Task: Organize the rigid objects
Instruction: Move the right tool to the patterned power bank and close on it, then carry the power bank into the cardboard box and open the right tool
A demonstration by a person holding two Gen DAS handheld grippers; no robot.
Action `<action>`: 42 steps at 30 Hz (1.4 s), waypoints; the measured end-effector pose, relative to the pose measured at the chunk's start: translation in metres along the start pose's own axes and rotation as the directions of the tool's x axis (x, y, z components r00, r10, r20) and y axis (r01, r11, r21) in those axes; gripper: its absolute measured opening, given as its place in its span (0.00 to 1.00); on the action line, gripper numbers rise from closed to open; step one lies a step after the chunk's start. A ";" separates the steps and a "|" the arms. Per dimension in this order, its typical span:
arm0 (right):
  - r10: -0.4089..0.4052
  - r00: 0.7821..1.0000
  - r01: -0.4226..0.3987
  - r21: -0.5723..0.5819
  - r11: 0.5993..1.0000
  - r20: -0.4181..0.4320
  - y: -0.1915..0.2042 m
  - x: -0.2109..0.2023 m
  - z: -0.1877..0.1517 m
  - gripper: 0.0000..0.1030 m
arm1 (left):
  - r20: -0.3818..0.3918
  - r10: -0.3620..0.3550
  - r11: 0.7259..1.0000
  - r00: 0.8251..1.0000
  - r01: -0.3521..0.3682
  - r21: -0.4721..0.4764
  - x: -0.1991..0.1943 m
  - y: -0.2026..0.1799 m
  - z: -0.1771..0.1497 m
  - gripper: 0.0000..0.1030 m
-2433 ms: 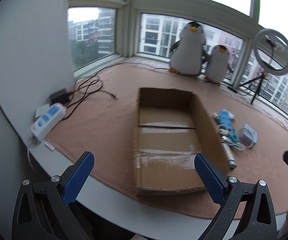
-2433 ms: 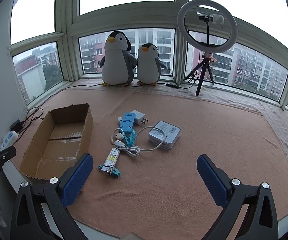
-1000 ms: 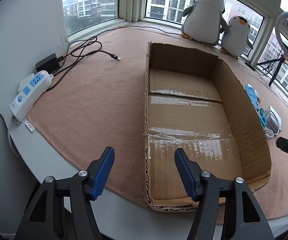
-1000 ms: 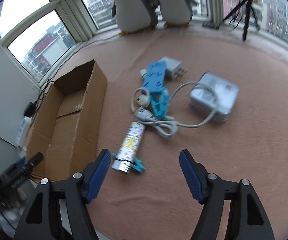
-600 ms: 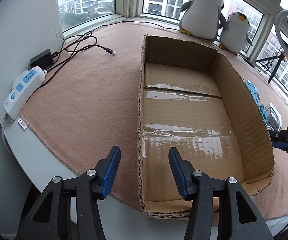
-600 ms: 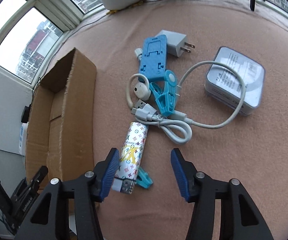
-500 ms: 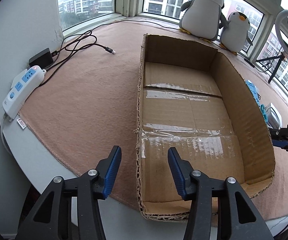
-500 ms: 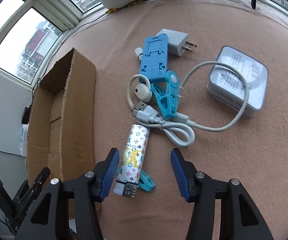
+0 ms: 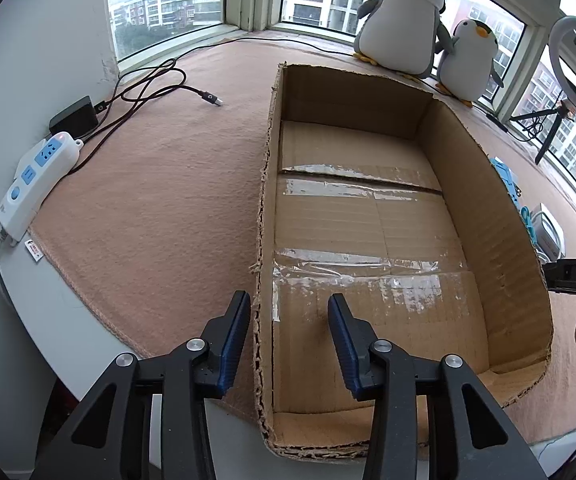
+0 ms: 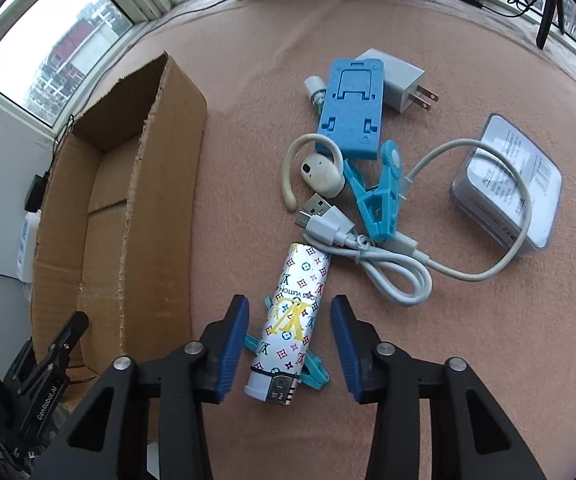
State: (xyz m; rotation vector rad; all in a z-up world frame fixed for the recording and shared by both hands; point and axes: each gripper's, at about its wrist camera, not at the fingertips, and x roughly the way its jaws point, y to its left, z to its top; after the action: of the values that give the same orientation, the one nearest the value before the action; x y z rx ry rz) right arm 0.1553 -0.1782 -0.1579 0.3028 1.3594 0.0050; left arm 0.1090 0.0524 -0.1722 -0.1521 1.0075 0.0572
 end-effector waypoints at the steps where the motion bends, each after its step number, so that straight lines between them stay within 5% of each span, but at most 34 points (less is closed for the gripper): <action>1: -0.002 1.000 0.002 -0.003 1.000 -0.001 0.002 0.001 0.001 0.35 | 0.000 -0.001 1.000 1.000 0.001 0.000 0.000 0.000 0.000 0.41; 4: -0.003 1.000 0.003 -0.001 1.000 -0.009 0.006 0.004 0.002 0.24 | -0.002 -0.005 1.000 1.000 0.005 -0.002 0.001 -0.001 0.001 0.39; 9: 0.008 1.000 -0.008 0.007 1.000 -0.014 0.005 0.003 0.000 0.20 | -0.005 -0.016 1.000 1.000 0.016 -0.005 0.003 0.000 0.001 0.37; 33: 0.115 0.990 -0.122 0.087 0.989 0.075 -0.044 -0.044 -0.036 0.20 | -0.006 -0.017 1.000 1.000 0.017 -0.001 0.006 0.000 0.001 0.34; 42: 0.164 0.965 -0.148 -0.090 0.985 0.206 0.022 -0.084 -0.034 0.20 | -0.002 -0.016 1.000 1.000 0.016 -0.005 0.005 0.001 0.001 0.34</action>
State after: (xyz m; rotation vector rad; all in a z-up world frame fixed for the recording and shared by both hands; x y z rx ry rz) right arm 0.1082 -0.1645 -0.0788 0.3374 1.1178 0.1506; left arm 0.1122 0.0535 -0.1766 -0.1645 1.0081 0.0452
